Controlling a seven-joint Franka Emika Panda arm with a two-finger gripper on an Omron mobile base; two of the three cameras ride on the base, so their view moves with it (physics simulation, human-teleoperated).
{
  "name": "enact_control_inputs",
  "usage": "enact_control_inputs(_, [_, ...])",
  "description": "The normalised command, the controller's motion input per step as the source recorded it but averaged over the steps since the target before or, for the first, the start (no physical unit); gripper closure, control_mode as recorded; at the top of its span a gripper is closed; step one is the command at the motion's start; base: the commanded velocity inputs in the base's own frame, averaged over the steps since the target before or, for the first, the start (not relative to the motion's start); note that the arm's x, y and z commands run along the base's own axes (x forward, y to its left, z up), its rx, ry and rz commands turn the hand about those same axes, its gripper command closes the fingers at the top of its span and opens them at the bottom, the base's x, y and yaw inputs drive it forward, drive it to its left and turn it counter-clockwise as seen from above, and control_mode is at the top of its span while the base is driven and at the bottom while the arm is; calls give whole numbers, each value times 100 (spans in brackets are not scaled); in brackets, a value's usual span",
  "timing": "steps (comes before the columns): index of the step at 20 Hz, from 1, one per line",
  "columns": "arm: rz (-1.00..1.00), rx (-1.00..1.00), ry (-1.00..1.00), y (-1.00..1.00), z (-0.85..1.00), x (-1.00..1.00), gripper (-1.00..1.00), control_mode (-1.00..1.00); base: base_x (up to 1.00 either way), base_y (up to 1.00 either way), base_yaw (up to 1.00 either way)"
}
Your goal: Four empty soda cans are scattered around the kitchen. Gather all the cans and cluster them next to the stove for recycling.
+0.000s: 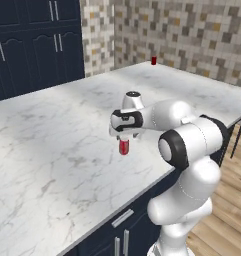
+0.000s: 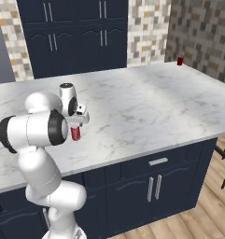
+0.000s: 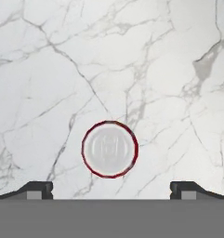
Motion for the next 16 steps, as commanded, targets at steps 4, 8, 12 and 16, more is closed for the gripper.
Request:
enact_control_inputs(4, [0, 0, 5, 2, -19, 13, -100, -100, 0, 0, 0])
enact_control_inputs(8, [0, 0, 2, 0, -16, 22, -100, -100, 0, 0, 0])
enact_control_inputs(12, [0, 0, 7, 1, -17, 28, -100, -100, 0, 0, 0])
enact_control_inputs(16, [0, 0, 8, 3, -13, 10, -100, -100, 0, 0, 0])
